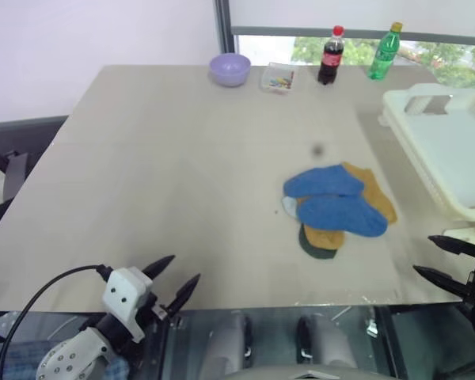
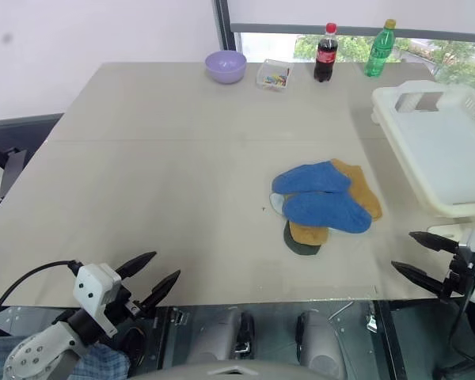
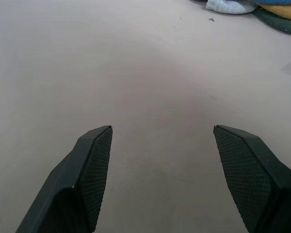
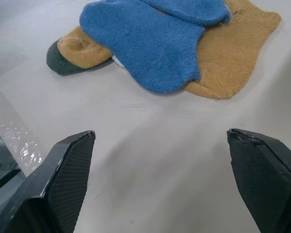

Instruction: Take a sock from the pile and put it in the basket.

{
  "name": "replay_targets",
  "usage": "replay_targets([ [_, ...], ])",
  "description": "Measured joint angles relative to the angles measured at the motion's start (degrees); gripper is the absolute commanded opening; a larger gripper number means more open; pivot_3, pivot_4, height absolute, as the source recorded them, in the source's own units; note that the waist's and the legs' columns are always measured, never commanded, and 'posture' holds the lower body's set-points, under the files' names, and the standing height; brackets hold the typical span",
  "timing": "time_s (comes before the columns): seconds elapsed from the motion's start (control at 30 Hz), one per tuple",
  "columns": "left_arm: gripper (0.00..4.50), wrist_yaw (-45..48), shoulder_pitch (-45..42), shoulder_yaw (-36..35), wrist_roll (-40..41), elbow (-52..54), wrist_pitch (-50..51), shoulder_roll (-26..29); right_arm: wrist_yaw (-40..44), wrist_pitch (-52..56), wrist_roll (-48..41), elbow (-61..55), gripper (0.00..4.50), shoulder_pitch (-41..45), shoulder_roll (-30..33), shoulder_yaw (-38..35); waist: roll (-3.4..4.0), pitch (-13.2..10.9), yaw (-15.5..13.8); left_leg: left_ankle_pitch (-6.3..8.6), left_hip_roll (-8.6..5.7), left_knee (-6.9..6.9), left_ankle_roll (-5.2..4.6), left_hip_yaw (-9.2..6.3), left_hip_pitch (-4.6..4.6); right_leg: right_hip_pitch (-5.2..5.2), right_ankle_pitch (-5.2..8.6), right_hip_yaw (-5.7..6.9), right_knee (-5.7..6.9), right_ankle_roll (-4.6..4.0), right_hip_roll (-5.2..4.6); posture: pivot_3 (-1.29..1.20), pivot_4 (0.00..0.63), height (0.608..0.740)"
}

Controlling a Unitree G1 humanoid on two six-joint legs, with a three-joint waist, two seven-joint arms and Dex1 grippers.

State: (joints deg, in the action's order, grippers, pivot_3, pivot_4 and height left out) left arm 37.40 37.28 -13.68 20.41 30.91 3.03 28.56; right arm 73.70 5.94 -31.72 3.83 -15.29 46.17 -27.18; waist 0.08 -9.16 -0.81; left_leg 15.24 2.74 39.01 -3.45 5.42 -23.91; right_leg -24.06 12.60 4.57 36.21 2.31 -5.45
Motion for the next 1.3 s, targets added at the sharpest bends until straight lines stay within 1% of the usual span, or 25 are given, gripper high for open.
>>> replay_targets([
  [0.3, 3.59, -1.0, 0.2, 0.4, -1.9, 0.0, -2.9, -2.9, 1.0, -2.4, 2.3, 3.0, 4.45, 2.4, 0.4, 0.5, -0.02, 0.0, 0.0, 0.00, -0.01, 0.00, -0.01, -0.01, 0.00, 0.01, 0.00, 0.00, -0.01, 0.00, 0.25, 0.00, 0.150, 0.733],
  [0.77, 3.59, -0.3, -0.3, 0.3, -2.2, -0.3, -3.3, -2.7, 1.0, -2.0, 2.3, 2.7, 4.45, 2.4, 0.4, 0.5, -0.02, 0.0, 0.0, 0.00, -0.01, 0.00, -0.01, 0.00, 0.00, 0.01, 0.00, 0.00, -0.01, 0.00, 0.26, 0.00, 0.150, 0.733],
  [0.9, 3.59, 0.5, -1.1, -0.3, -1.8, -0.7, -3.2, -1.6, 0.7, 0.1, 2.0, -0.6, 4.45, 2.0, 0.4, 0.8, -0.02, 0.0, 0.0, 0.00, 0.00, 0.00, -0.01, -0.01, 0.00, 0.01, 0.00, -0.01, -0.01, 0.00, 0.27, 0.00, 0.150, 0.733],
  [0.97, 3.59, 2.2, -1.9, -1.4, 0.5, -0.7, -2.8, -0.4, 0.5, 2.2, 0.8, -4.7, 4.45, 2.7, 0.7, 2.0, 0.00, 0.0, 0.1, 0.00, 0.06, 0.00, -0.01, 0.00, 0.02, 0.00, 0.00, -0.02, 0.01, 0.00, 0.29, 0.00, 0.150, 0.733],
  [1.07, 3.59, 6.6, -3.1, -3.3, 6.1, -0.7, -2.0, 2.0, -0.9, 6.1, -2.2, -12.8, 4.45, 7.4, 1.0, 4.1, 0.07, -0.1, 0.3, 0.00, 0.14, 0.00, 0.00, 0.01, 0.06, 0.00, -0.01, -0.03, 0.03, -0.01, 0.32, 0.00, 0.150, 0.733],
  [1.13, 3.59, 10.1, -3.0, -4.4, 10.0, -0.7, -1.3, 3.9, -2.6, 8.2, -3.4, -15.5, 4.45, 11.3, 1.0, 5.8, 0.02, -0.1, 0.3, 0.00, 0.16, 0.00, 0.00, 0.01, 0.04, -0.01, -0.01, -0.02, 0.01, -0.01, 0.33, 0.00, 0.150, 0.733],
  [1.23, 3.59, 14.9, -3.2, -6.9, 15.5, -0.6, 0.5, 6.9, -5.9, 10.9, -3.0, -18.5, 4.45, 18.7, 0.4, 10.9, 0.06, -0.2, 0.2, 0.00, 0.15, 0.00, 0.01, 0.03, 0.02, -0.02, -0.01, -0.01, -0.02, -0.01, 0.33, 0.00, 0.150, 0.733],
  [1.3, 3.59, 17.0, -3.4, -8.3, 17.7, -0.6, 1.4, 8.3, -8.5, 12.1, 0.0, -18.7, 4.45, 23.9, -0.2, 16.0, 0.05, -0.2, 0.1, 0.00, 0.12, 0.00, 0.02, 0.03, -0.02, -0.03, -0.01, 0.01, -0.03, -0.02, 0.33, 0.00, 0.150, 0.733],
])
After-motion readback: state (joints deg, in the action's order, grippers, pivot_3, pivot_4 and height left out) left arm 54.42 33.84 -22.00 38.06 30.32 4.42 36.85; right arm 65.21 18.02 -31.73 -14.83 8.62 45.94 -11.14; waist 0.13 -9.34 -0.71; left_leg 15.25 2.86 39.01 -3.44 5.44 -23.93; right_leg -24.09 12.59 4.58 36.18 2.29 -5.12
